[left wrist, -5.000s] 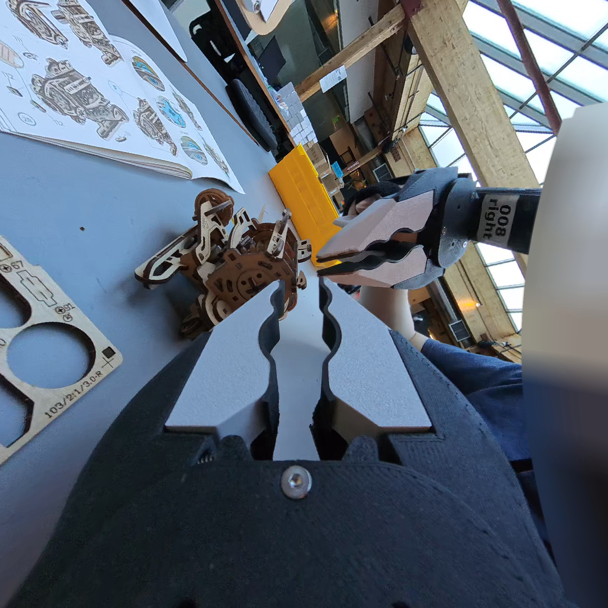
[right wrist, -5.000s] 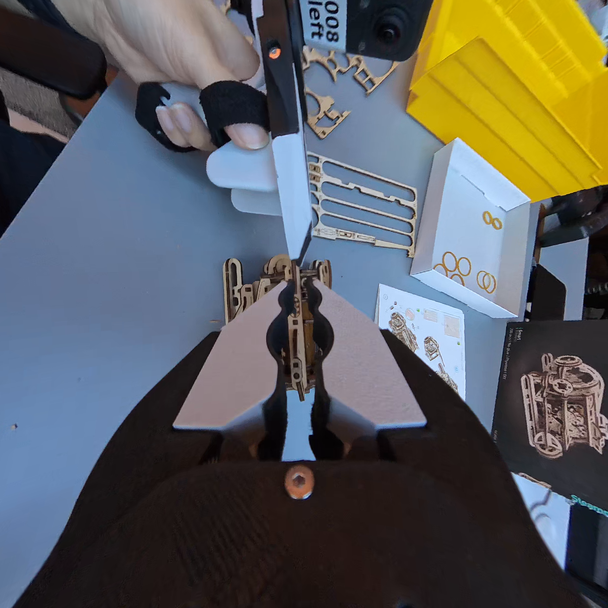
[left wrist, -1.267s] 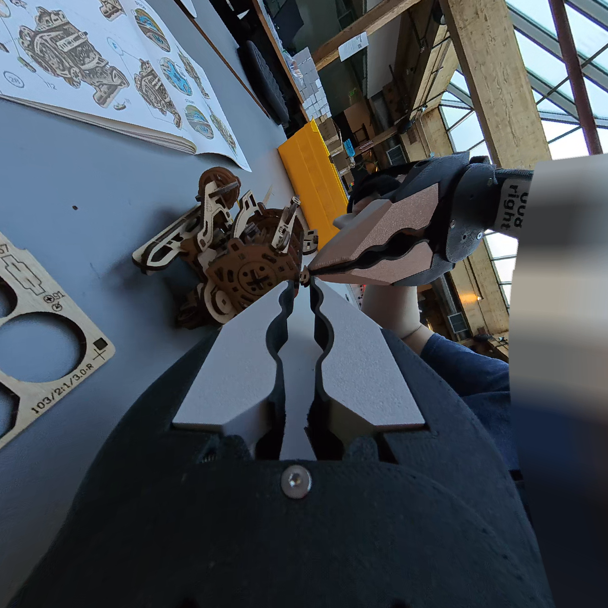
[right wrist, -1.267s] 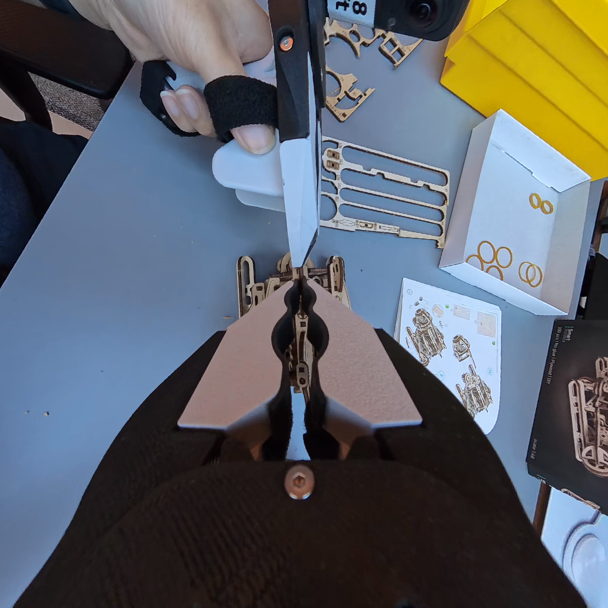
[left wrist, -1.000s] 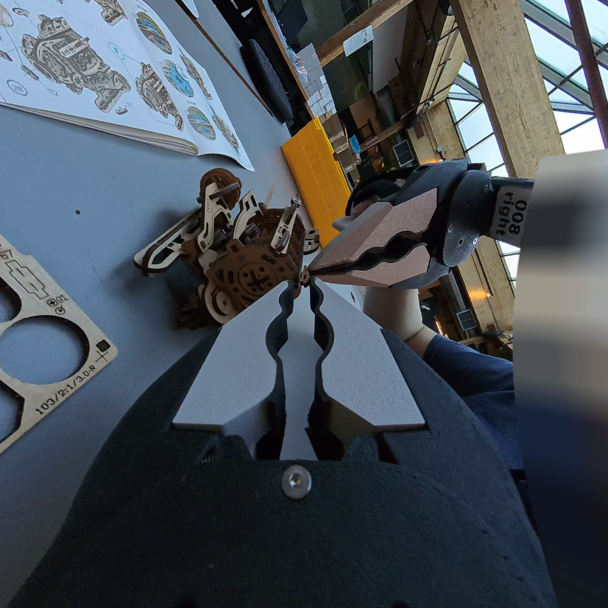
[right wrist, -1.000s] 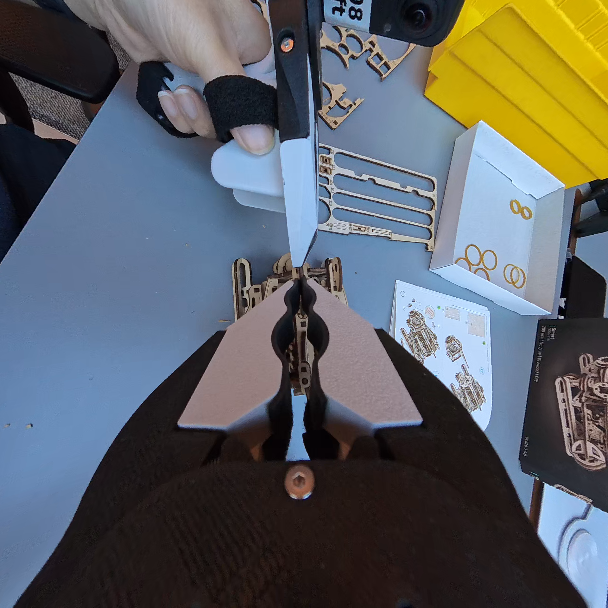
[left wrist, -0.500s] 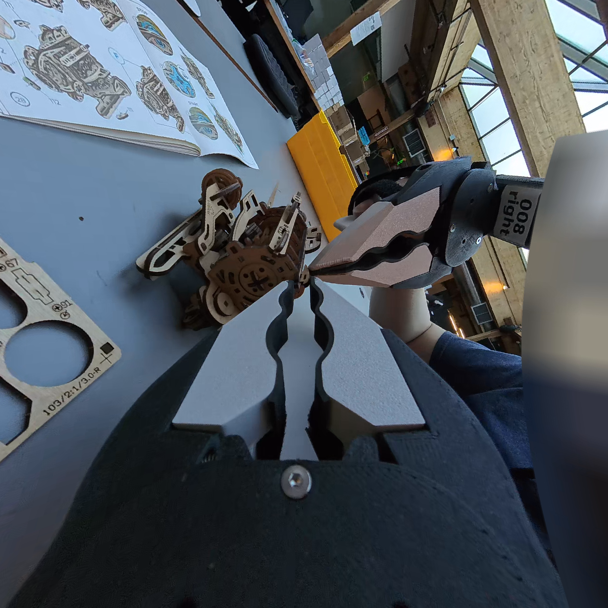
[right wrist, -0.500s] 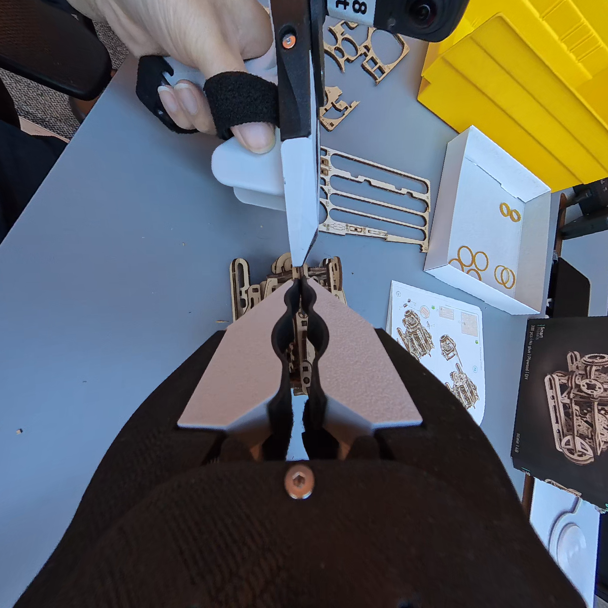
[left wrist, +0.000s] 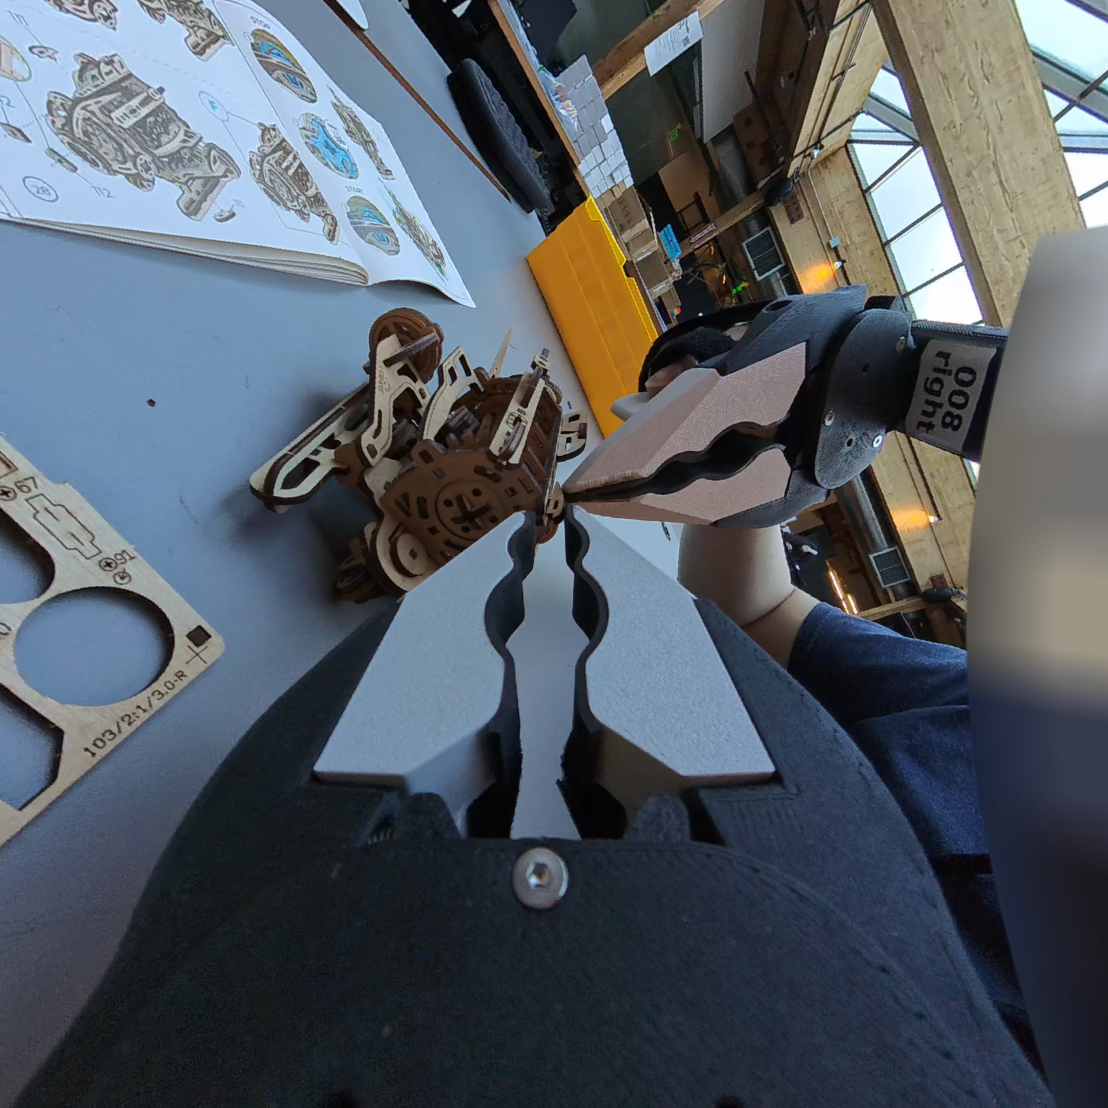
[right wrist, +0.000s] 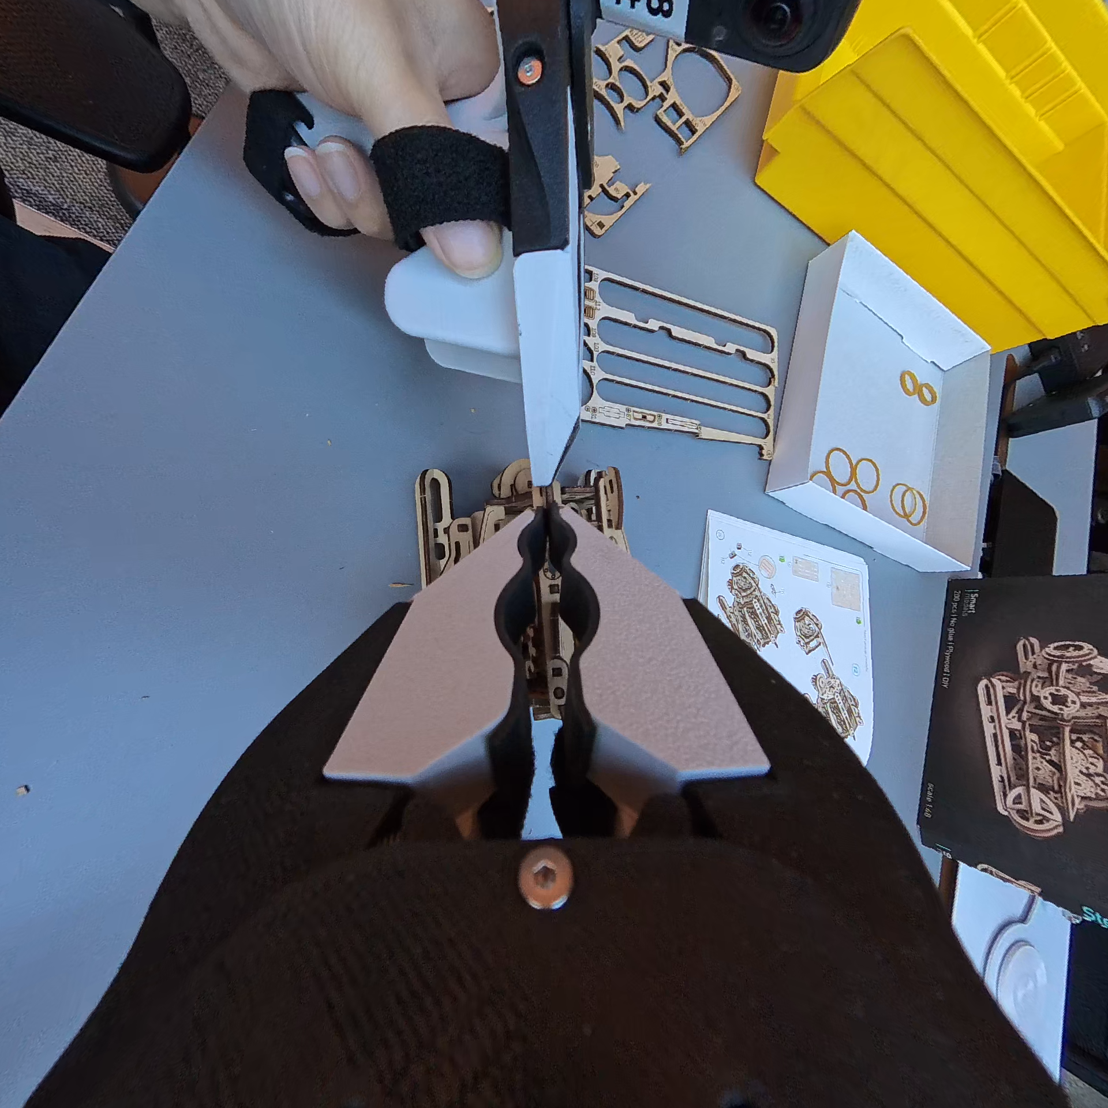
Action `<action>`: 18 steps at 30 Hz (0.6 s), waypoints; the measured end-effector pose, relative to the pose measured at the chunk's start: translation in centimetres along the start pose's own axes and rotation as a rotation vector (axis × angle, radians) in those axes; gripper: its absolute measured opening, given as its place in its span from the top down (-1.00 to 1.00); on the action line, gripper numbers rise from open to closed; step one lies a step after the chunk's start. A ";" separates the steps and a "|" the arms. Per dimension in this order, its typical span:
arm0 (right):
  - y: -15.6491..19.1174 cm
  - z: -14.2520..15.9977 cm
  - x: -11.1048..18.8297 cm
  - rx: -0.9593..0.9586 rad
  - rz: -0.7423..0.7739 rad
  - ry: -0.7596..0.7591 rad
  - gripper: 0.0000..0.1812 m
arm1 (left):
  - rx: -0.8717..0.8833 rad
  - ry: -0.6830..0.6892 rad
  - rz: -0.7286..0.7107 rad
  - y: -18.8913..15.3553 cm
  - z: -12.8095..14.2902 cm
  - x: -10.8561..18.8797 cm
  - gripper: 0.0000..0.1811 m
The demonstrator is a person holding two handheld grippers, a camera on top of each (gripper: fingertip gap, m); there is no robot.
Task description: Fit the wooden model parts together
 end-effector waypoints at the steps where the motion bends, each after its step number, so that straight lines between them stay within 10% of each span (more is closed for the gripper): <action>1: 0.0 0.0 0.0 0.002 0.003 0.001 1.00 | -0.001 0.000 0.000 0.0 0.0 0.0 0.92; 18: -0.9 0.2 0.3 -0.108 -0.120 -0.041 1.00 | 0.003 0.000 0.020 0.1 0.0 0.1 0.92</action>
Point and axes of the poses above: each gripper's, where its closed fingertips meet, x back along the fingers, z out of its underside, y = z × x across the jaws, the point moved 6 cm from there along x, back along the fingers, and after that the axes turned 9 degrees about y, right-handed, at the moved point
